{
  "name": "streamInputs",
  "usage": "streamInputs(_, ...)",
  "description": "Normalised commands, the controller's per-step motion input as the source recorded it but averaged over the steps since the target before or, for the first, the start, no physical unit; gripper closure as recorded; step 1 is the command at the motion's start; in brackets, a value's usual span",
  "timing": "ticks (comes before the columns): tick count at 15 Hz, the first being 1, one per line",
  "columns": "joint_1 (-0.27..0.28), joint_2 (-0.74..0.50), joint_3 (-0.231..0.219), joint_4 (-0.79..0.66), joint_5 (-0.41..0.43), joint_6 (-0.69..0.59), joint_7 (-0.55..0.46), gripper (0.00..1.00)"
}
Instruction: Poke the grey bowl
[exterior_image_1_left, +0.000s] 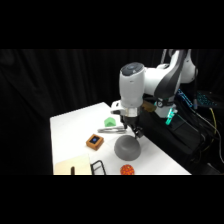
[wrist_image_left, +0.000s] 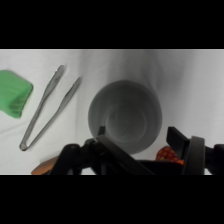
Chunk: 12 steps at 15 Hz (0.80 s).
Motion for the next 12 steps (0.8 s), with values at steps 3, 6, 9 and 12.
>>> streamInputs(3, 0.038, -0.08, 0.033, -0.08, -0.139, 0.05, 0.08, 0.64)
streamInputs(6, 0.016, -0.07, 0.016, -0.07, -0.158, 0.08, 0.07, 1.0)
streamInputs(9, 0.002, -0.02, 0.004, -0.05, -0.178, 0.14, 0.04, 0.99)
streamInputs(12, -0.013, 0.06, -0.008, 0.0, -0.168, 0.21, -0.01, 0.99)
